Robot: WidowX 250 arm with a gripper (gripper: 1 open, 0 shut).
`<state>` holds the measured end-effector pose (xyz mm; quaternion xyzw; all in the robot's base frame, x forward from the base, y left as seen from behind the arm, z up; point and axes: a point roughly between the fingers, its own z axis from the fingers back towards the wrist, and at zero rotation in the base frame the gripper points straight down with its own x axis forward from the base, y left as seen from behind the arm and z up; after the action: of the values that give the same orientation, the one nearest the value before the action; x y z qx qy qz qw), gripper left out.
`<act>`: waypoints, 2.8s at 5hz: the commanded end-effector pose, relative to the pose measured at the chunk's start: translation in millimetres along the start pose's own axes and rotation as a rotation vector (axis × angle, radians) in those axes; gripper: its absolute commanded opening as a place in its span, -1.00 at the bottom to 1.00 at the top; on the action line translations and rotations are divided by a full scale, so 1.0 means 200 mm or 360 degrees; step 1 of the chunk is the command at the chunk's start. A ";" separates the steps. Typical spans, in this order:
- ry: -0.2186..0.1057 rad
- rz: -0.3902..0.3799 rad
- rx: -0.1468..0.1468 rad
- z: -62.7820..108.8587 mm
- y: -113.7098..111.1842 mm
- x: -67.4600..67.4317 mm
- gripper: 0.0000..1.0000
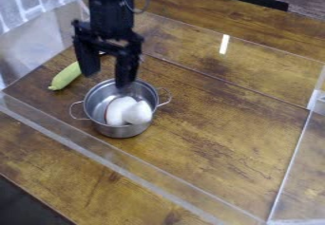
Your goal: Move the green spoon to the right
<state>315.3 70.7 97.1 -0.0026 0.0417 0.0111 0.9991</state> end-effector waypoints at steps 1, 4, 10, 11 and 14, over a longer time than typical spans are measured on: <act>-0.0153 -0.0016 0.0047 0.06 0.19 0.03 1.00; -0.0291 -0.0237 0.0052 -0.06 0.44 0.12 1.00; -0.0376 -0.0464 -0.0057 -0.10 0.41 0.23 1.00; -0.0384 -0.0457 -0.0065 -0.08 0.38 0.27 1.00; -0.0389 -0.0632 -0.0103 -0.09 0.44 0.43 1.00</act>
<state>387.0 156.4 43.2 -0.0641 -0.0483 -0.1781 0.9807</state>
